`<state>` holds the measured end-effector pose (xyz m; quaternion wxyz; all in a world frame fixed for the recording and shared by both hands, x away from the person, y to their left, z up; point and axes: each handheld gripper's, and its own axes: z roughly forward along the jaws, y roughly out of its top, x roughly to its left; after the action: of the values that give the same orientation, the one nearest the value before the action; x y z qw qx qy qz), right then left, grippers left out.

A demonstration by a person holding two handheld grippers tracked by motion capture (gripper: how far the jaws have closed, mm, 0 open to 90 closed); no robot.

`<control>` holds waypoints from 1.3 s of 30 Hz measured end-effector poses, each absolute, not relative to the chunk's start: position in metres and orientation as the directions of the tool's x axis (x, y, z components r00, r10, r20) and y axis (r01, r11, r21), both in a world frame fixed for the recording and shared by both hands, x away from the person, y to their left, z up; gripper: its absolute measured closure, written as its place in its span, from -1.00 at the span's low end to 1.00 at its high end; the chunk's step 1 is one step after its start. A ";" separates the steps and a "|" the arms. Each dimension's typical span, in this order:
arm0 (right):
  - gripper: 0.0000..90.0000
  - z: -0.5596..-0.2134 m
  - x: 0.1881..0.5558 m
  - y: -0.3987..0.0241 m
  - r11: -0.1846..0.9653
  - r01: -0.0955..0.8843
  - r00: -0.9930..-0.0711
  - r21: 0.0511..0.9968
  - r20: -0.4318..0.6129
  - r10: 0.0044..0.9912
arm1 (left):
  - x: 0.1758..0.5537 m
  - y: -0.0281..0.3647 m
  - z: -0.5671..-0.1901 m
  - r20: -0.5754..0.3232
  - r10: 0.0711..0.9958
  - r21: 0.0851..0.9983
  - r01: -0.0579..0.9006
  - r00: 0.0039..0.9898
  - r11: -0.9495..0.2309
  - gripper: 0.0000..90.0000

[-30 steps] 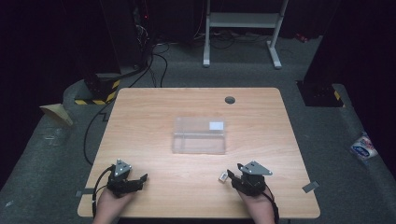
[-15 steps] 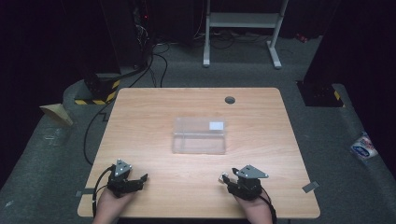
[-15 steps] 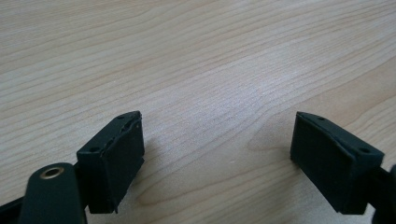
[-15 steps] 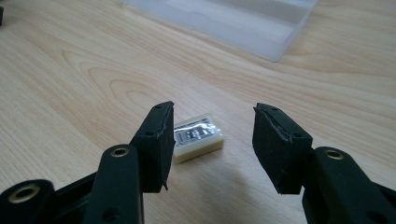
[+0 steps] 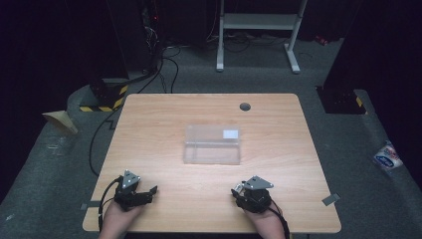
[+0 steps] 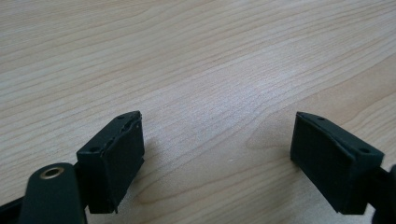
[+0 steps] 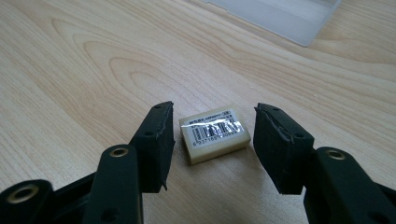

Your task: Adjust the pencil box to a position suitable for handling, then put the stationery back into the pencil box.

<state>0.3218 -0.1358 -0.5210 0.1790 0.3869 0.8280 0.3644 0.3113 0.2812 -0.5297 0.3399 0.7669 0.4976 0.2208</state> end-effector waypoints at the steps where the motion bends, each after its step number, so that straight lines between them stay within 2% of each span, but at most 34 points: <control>1: 0.09 -0.521 0.322 -0.135 0.440 0.511 -0.637 0.738 -0.018 0.771 | 0.311 0.281 -0.530 0.000 0.913 0.741 0.613 0.407 -0.274 -0.61; 9: 0.28 -0.522 0.322 -0.132 0.467 0.508 -0.647 0.724 -0.036 0.761 | 0.311 0.281 -0.530 0.000 0.913 0.741 0.613 0.407 -0.274 -0.61; 39: 0.29 -0.513 0.326 -0.126 0.421 0.469 -0.631 0.776 -0.040 0.775 | 0.311 0.281 -0.530 0.000 0.913 0.738 0.615 0.409 -0.276 -0.61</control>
<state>0.3260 -0.1264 -0.5127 0.2011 0.3798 0.8187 0.3808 0.3111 0.2812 -0.5296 0.3388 0.7680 0.4974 0.2192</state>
